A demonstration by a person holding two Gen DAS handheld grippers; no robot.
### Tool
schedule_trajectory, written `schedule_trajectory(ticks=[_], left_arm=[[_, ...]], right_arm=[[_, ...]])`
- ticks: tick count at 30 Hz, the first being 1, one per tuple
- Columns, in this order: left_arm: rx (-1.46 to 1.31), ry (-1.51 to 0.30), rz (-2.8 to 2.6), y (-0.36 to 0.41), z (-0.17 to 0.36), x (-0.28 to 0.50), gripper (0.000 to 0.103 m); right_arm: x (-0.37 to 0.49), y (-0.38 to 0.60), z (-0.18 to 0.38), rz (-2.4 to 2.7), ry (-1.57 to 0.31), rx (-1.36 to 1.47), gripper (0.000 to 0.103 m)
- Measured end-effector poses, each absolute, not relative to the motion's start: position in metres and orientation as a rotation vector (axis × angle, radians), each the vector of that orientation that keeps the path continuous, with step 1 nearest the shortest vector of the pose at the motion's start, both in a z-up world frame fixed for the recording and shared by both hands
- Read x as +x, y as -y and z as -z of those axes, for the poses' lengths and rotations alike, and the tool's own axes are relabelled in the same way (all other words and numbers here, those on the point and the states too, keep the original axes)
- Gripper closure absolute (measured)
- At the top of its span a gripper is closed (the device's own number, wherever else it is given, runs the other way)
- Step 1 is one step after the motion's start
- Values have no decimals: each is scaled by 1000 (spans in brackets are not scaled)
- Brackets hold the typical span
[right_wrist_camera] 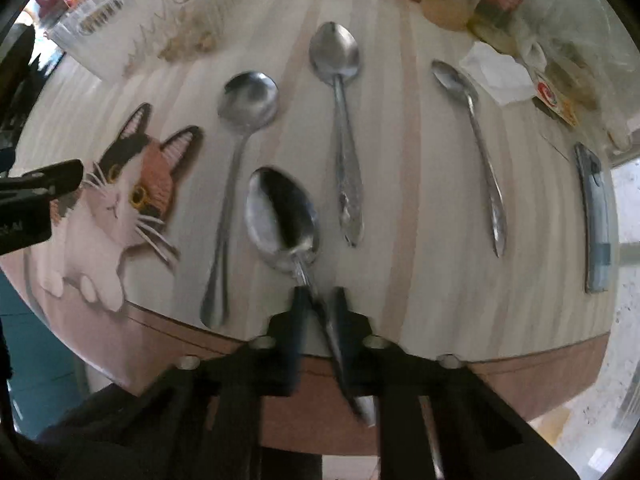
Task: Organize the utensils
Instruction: 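Move both open tools back over the spoons and grasp a spoon with the right tool, then grasp a silver spoon by its handle with the left tool while the right tool holds its spoon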
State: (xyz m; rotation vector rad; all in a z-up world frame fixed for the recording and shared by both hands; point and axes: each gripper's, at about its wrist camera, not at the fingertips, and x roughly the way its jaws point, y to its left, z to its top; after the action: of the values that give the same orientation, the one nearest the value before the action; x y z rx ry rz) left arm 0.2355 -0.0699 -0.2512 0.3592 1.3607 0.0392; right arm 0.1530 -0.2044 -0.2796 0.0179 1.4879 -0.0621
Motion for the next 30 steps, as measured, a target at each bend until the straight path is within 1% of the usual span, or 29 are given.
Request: schedule_trajectory(ticks=[2,8,10,14,16,21,22,25,27,28,29,30], left_arm=[[356,-1360,4,81,251,234,1],[302,-1413,157,124,264,237,1],[261,-1445,191,137,273,244,3],[222,-1484,225,158,287,258,5],[225,-1489,227,167,291,264,9],[238,-1485,224,187,298,274,11],[239,-1485,222,190,299,275,17],[219,-1478,225,194,298,278,22],[224,-1458,235,196,295,279,33],[228,-1448,243,197,293,285,45],[236,-1438,255,199,290,285,59],[246,-1431,263,202,289,286,65]], right_arm=[[148,218,283,113,-1488,73,96],[116,279,292,270,-1491,256,96],[106,295,295,314,-1487,289,96],[98,320,303,375,-1467,352,96],[92,331,305,400,-1450,379,96],[96,356,312,457,-1418,434,96],[96,359,312,463,-1415,437,96],[95,367,317,472,-1411,443,96],[97,374,320,474,-1410,444,96],[98,376,319,473,-1410,443,96],[99,379,321,473,-1411,441,96],[100,382,321,473,-1412,439,96]])
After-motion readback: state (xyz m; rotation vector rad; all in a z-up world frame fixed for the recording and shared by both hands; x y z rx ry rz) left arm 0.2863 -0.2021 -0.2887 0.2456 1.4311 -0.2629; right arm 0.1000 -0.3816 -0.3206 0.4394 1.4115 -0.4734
